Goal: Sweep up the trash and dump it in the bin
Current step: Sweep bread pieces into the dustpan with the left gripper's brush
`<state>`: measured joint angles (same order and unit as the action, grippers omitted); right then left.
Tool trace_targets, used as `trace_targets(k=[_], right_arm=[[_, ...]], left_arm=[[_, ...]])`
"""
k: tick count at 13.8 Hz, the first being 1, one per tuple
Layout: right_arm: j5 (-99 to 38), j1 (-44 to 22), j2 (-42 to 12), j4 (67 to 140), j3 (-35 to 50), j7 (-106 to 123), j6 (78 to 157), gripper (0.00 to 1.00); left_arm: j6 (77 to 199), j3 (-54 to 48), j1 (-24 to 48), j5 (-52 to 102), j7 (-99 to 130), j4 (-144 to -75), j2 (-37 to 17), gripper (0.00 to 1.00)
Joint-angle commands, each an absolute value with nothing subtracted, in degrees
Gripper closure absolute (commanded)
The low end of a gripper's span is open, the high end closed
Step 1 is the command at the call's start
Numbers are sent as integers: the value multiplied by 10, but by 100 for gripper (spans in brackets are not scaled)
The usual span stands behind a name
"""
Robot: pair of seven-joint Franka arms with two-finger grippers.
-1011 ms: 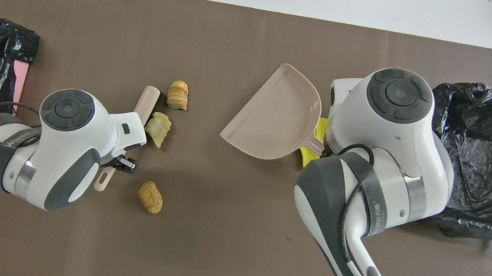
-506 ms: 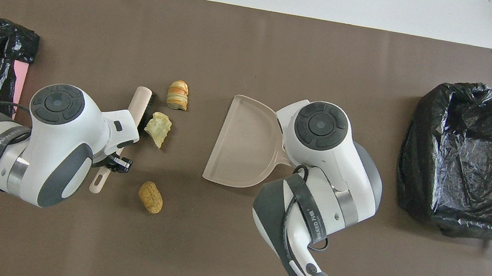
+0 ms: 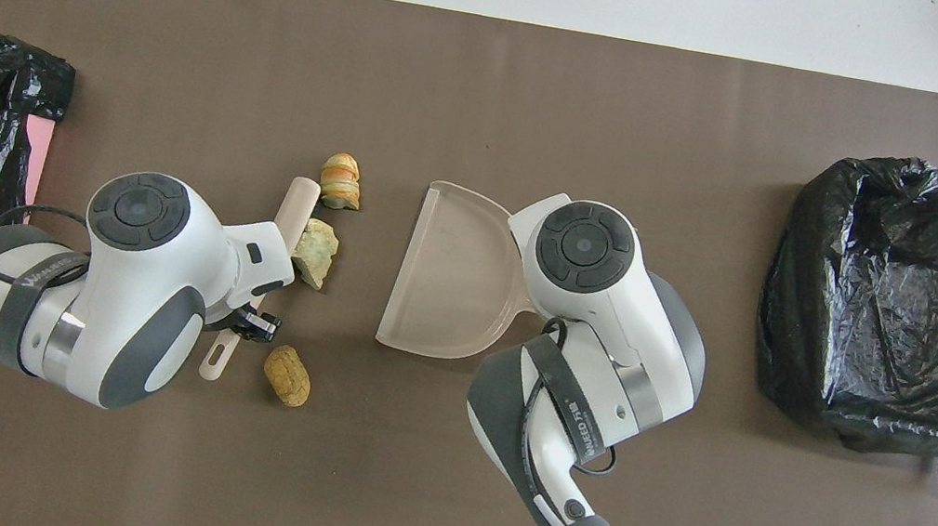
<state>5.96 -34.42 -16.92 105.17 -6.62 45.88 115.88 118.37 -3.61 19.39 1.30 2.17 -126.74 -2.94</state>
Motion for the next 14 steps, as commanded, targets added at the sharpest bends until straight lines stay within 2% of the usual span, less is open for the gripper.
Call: trace_targets(k=[1, 5, 7, 10, 14], right_arm=[[72, -346, -172, 1055, -64, 464, 1171, 100], [72, -346, -172, 1055, -64, 461, 1171, 100], [72, -346, -172, 1055, -64, 461, 1171, 100], [72, -346, -172, 1055, -64, 461, 1170, 100], [72, -346, -172, 1055, -64, 461, 1171, 100]], left_arm=[[1194, -31, 240, 36, 14, -1265, -27, 100], [1220, -33, 320, 92, 22, -1260, -25, 100], [1200, -37, 337, 125, 35, -1211, -39, 100], [1137, -31, 323, 128, 60, -1119, -64, 100], [1127, -31, 241, 42, 46, -1106, -80, 100]])
